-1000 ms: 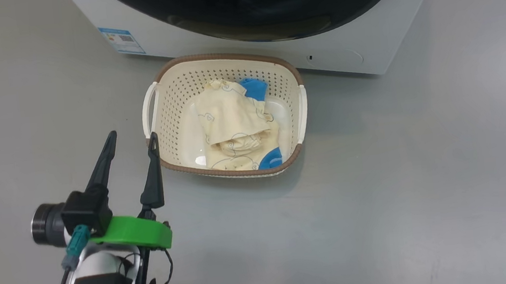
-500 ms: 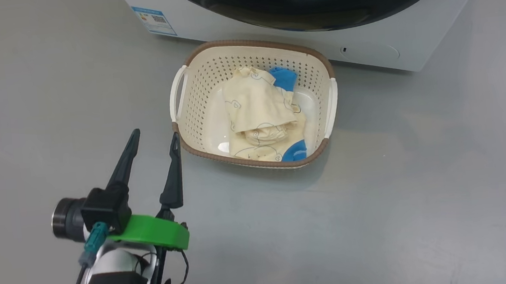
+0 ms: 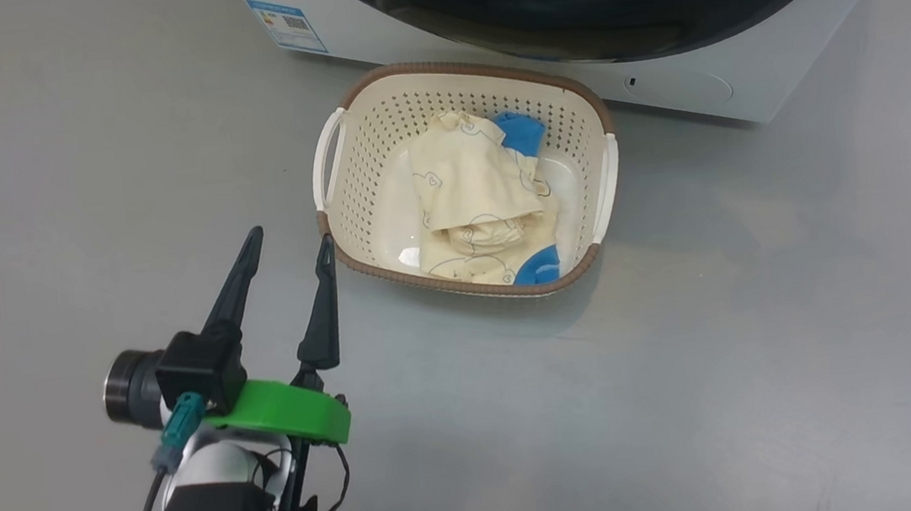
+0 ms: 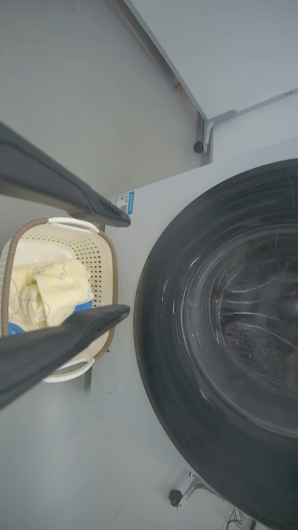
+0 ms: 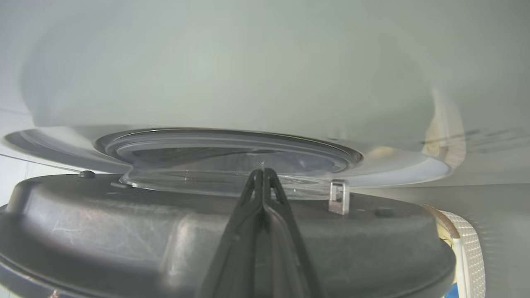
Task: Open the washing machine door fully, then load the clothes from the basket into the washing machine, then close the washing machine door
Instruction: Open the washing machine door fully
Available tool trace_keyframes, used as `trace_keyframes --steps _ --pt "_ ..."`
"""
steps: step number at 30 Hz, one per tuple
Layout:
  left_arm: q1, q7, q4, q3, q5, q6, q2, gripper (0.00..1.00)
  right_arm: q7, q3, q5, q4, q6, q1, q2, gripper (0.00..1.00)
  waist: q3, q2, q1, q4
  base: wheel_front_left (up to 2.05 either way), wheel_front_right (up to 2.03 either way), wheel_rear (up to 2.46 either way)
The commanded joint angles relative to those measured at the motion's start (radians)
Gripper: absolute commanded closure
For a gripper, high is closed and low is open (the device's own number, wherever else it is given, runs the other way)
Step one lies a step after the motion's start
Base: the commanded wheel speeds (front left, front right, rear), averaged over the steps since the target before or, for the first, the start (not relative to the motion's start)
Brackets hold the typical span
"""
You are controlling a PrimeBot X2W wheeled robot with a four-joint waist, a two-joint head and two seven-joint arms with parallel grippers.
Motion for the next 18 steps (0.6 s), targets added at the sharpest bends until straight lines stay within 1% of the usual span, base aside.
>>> trace_keyframes --steps 1,9,12,18 --pt "-0.023 -0.007 -0.027 0.030 -0.009 0.006 0.016 0.00 0.035 0.026 0.002 -0.022 0.000 -0.027 0.038 1.00 0.000 0.0000 0.0000 -0.003 0.00 0.00 0.00" --pt "-0.022 -0.007 -0.023 0.031 -0.005 0.010 0.016 0.00 0.103 0.033 0.040 -0.046 0.000 0.004 0.046 1.00 -0.007 0.0000 0.0000 -0.018 0.00 0.00 0.00" --pt "-0.020 -0.007 -0.021 0.030 -0.004 0.013 0.016 0.00 0.158 0.037 0.067 -0.063 0.000 0.024 0.055 1.00 -0.015 0.0000 0.0000 -0.026 0.00 0.00 0.00" --pt "-0.021 -0.007 -0.018 0.032 -0.002 0.013 0.016 0.00 0.277 0.039 0.141 -0.141 0.000 0.080 0.077 1.00 -0.023 0.0000 0.0000 -0.039 0.00 0.00 0.00"
